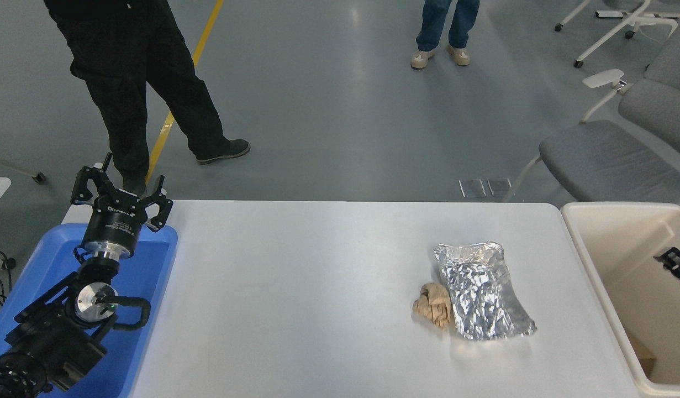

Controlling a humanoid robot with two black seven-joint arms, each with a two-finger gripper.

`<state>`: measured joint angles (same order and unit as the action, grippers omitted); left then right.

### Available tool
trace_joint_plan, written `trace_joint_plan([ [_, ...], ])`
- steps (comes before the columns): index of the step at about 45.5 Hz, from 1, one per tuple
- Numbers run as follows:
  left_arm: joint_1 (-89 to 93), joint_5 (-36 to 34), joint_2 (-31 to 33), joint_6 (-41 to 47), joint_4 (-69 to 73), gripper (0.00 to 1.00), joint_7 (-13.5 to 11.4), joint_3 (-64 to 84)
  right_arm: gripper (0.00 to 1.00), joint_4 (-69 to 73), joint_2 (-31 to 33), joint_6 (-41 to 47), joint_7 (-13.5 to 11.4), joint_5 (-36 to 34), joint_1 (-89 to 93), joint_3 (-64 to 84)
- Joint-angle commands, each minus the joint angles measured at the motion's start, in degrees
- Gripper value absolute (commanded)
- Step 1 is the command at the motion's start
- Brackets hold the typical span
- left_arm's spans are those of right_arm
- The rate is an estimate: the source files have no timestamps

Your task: Pick up paper cup place in dustbin

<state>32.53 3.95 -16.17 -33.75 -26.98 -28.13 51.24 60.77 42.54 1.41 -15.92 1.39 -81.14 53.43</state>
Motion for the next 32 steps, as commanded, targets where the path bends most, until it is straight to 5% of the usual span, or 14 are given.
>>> trace_joint_plan([
  [1, 0.0, 0.0, 0.0, 0.0, 0.0, 0.99, 0.0, 0.0, 1.00, 15.0, -1.8, 21.2, -0.1, 0.6, -25.4, 13.1],
  [7, 0.0, 0.0, 0.0, 0.0, 0.0, 0.99, 0.0, 0.0, 1.00, 14.5, -5.9, 42.9, -0.1, 1.8, -33.4, 13.8],
  [32, -0.1, 0.0, 0.0, 0.4, 0.1, 0.99, 0.0, -0.1, 1.00, 14.6, -19.9, 43.6, 0.5, -0.7, -55.1, 9.9],
])
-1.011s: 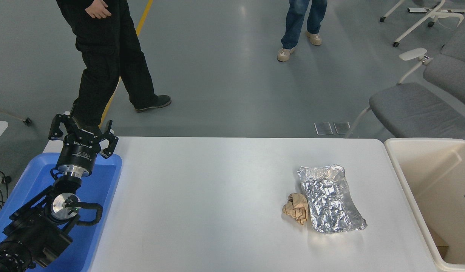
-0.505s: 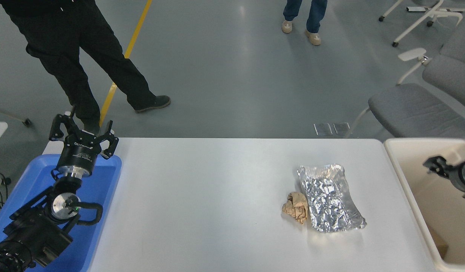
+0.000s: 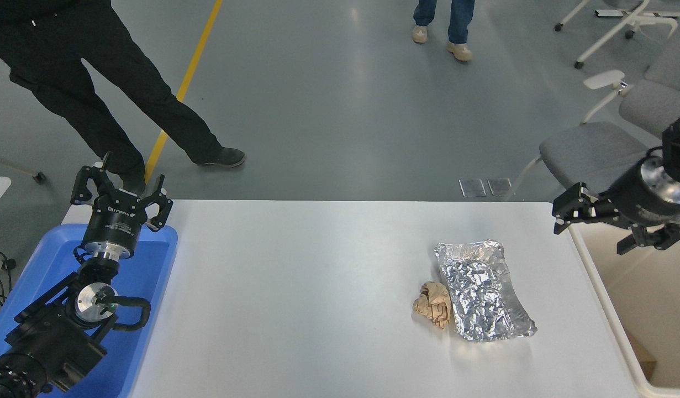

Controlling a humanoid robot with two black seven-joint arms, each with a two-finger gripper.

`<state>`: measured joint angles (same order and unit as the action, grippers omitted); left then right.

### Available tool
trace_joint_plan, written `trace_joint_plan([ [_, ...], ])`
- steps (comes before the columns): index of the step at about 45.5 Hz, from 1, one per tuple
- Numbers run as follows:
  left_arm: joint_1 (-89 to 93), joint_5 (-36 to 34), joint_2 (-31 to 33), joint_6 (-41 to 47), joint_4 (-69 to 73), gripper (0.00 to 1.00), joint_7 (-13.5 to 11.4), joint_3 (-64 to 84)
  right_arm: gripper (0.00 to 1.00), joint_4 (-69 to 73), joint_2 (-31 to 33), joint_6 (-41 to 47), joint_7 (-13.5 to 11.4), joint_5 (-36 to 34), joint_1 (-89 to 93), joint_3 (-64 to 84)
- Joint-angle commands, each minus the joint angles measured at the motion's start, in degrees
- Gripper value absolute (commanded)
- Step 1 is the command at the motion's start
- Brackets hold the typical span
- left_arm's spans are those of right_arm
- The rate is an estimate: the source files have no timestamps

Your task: Pick up paper cup place in dustbin

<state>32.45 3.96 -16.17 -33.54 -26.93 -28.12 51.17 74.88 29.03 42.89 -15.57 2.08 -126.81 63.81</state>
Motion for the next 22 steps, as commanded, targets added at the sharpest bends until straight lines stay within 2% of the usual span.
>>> trace_joint_plan([
  [1, 0.0, 0.0, 0.0, 0.1, 0.0, 0.99, 0.0, 0.0, 1.00, 0.5, -7.1, 2.1, 0.1, -2.0, -9.5, -0.5],
  [9, 0.1, 0.0, 0.0, 0.1, -0.1, 0.99, 0.0, 0.0, 1.00, 0.2, -11.5, 2.1, 0.1, -5.3, -9.5, 0.9],
  [22, 0.1, 0.0, 0.0, -0.1, -0.1, 0.99, 0.0, 0.1, 1.00, -0.1, -11.4, 2.1, 0.1, -10.3, -10.0, 6.0],
])
